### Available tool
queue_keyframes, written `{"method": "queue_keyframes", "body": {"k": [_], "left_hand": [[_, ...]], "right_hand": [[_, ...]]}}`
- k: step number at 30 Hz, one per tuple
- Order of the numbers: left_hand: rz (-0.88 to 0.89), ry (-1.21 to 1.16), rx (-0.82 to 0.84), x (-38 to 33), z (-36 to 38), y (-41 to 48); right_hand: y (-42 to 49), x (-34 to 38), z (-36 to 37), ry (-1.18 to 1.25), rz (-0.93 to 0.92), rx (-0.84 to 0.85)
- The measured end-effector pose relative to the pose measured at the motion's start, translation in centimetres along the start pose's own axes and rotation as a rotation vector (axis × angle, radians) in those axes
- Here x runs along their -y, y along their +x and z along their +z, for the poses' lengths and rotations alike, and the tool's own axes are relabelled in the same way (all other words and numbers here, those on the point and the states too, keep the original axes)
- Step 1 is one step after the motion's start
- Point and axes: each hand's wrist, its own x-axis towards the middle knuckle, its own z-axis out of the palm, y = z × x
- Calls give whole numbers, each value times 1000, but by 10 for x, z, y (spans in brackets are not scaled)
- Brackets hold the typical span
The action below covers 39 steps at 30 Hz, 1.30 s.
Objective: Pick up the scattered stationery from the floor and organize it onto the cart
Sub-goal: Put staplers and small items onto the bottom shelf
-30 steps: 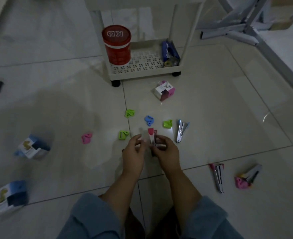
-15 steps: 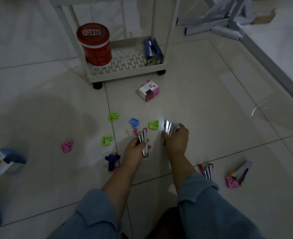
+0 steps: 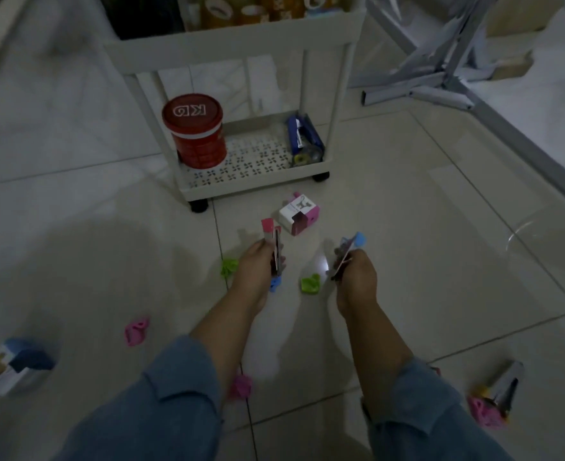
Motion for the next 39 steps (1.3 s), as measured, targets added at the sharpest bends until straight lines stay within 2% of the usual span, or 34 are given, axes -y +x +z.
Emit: {"method": "queue_keyframes", "body": {"k": [2, 6, 15, 20, 26, 32, 39], "left_hand": [[41, -29, -6, -21, 1, 19], [124, 2, 21, -52, 12, 54], [299, 106, -57, -101, 31, 144], [297, 190, -125, -118, 51, 197], [293, 324, -232, -114, 75, 236], [303, 568, -255, -115, 88, 256], [238, 685, -335, -122, 89, 265]], "right_hand": [[21, 7, 6, -5, -17, -33], [64, -1, 14, -341, -316, -47], [109, -19, 39, -912, -587, -186], [111, -20, 43, -939, -572, -205], [116, -22, 41, -960, -516, -136], [116, -24, 42, -939, -533, -156], [116, -23, 43, -917, -550, -156]]}}
